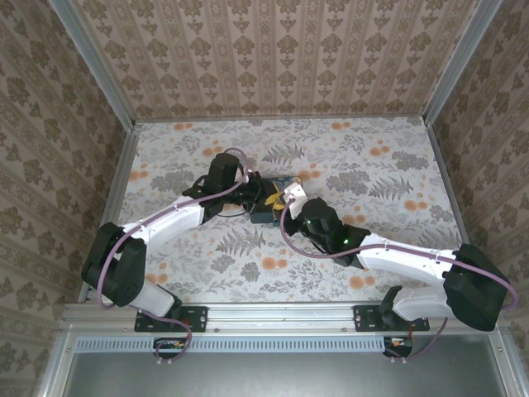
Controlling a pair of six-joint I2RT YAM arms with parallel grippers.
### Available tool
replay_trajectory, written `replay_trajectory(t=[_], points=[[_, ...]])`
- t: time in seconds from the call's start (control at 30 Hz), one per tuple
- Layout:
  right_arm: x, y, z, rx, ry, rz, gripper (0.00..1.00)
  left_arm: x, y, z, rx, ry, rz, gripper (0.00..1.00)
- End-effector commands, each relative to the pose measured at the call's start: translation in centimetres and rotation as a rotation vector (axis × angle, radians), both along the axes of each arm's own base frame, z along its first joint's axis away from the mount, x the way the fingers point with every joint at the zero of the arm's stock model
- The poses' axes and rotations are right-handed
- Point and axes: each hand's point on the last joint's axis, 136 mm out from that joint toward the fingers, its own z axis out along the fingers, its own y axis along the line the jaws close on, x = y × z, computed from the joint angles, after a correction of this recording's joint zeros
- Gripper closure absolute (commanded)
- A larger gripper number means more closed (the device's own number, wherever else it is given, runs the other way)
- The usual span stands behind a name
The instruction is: Unlock the padlock with the key
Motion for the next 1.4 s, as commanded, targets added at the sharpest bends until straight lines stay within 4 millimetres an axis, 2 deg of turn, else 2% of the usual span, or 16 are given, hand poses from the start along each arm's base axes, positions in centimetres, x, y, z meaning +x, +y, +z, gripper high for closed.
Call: replay_trajectory(t=[0.0, 0.17, 0.27, 0.37, 0.57, 0.73, 0.83, 1.03, 1.37], points=[[-0.2, -1.6, 1.0, 0.055, 0.012, -0.032, 0.50, 1.2, 0.1, 2.0, -0.002, -0.142, -0.028, 1.00], [-0.5, -5.3, 0.8, 0.253, 0.106, -0.096, 0.46, 3.5, 1.9, 3.2, 0.059, -0.347, -0.002, 1.00], [-0.4, -6.1, 1.8, 0.437, 0.175, -0.105, 0.45, 4.5, 2.5, 4.5, 0.057, -0.475, 0.001, 1.00], [-0.1, -5.7, 3.2, 0.617, 0.240, -0.096, 0.43, 4.9, 2.5, 6.0, 0.032, -0.589, -0.008, 1.00], [1.7, -3.1, 5.1, 0.912, 0.366, -0.030, 0.42, 5.1, 2.2, 8.5, -0.024, -0.783, -0.013, 1.00], [3.6, -1.7, 6.6, 1.137, 0.410, 0.031, 0.42, 4.8, 2.5, 9.6, -0.090, -0.868, 0.034, 1.00], [4.8, -1.4, 6.7, 1.219, 0.421, 0.027, 0.42, 4.6, 2.5, 10.0, -0.122, -0.887, 0.058, 1.00], [6.0, -0.7, 8.0, 1.324, 0.424, 0.068, 0.43, 4.5, 2.1, 10.3, -0.136, -0.889, 0.065, 1.00], [6.4, -0.5, 8.0, 1.324, 0.415, 0.067, 0.52, 4.7, 2.0, 9.4, -0.140, -0.843, 0.104, 1.00]])
